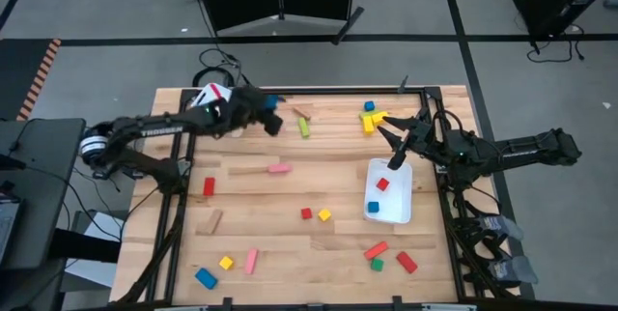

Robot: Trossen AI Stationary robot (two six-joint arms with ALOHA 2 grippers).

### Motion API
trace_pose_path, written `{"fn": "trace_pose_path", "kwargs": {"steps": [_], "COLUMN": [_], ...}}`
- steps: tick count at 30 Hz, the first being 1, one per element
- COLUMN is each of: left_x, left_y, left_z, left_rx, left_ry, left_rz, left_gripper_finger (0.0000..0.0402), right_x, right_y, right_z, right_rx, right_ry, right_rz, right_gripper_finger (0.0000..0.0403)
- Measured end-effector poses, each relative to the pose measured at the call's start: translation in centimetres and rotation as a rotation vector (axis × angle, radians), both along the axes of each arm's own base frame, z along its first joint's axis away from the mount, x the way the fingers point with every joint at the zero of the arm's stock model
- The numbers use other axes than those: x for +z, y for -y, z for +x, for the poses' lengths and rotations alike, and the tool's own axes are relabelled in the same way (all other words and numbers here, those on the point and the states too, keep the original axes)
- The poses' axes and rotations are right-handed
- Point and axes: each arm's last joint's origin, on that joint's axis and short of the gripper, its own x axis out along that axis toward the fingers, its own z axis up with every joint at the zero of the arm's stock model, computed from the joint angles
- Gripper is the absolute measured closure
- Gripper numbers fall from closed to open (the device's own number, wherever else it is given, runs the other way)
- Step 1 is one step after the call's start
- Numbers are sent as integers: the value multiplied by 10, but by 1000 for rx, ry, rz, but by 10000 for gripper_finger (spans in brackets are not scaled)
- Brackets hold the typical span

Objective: Sort blocks by size
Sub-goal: Put the top blue rectangular block into the top white bin, then put the top pink rectangular block into the top white bin

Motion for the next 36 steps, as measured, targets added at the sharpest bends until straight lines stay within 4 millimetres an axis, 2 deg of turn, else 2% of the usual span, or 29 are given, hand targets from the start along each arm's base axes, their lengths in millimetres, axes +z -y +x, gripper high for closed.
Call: {"fn": "trace_pose_path", "kwargs": {"steps": [7,14,21,26,32,36], "left_x": [-6,-23,-54,-62,-59,-36], "left_y": [-52,-72,-71,-69,-65,-51], "left_z": [-34,-67,-89,-93,-92,-82], "left_rx": [183,317,399,433,374,183], "left_ry": [15,-47,-103,-138,-110,27], "left_rz": [-86,-203,-307,-301,-330,-277], "left_gripper_finger": [262,262,230,197,154,138], "right_x": [-1,-3,-6,-9,-14,-13], "right_y": [0,-1,-1,-2,-3,-5], "right_z": [5,14,24,31,41,56], "right_rx": [5,4,4,4,29,80], "right_ry": [4,4,3,4,3,-26], "right_rz": [9,-8,-15,-15,-16,2], "right_gripper_finger": [247,247,247,247,247,247]}}
